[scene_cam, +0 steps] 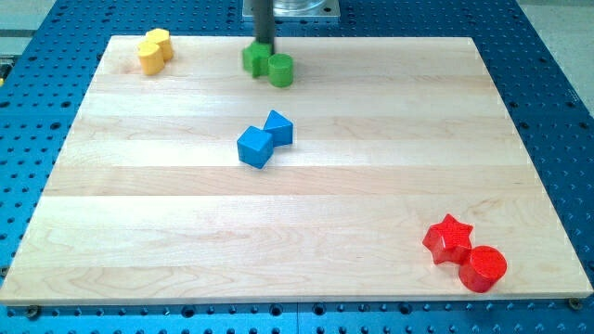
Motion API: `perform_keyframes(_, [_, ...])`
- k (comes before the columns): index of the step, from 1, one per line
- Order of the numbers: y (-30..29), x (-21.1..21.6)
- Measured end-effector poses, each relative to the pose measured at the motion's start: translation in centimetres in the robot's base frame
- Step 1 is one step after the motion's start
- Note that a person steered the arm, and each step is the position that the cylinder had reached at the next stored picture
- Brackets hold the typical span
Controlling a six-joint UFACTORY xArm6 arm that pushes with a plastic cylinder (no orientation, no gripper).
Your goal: Push the green star to the bottom left corner
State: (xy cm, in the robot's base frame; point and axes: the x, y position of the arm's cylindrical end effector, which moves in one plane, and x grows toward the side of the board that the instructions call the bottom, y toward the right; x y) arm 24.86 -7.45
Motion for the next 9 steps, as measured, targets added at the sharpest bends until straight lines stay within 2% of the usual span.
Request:
perform_keyframes(1, [-5.3,5.5])
perform_keyframes(2, [-8.2,12.3])
perform_keyframes(3, [-8.4,7.2])
perform_keyframes(4, [-5.3,-0.4])
perform_keyframes(5, [-1.2,4.8])
perform_keyframes(6, [-4.6,17.6])
perform_keyframes(7, [-6.5,21.7])
perform_keyframes(8, [-2.4,23.1])
perform_keyframes(9, [-0.2,28.5])
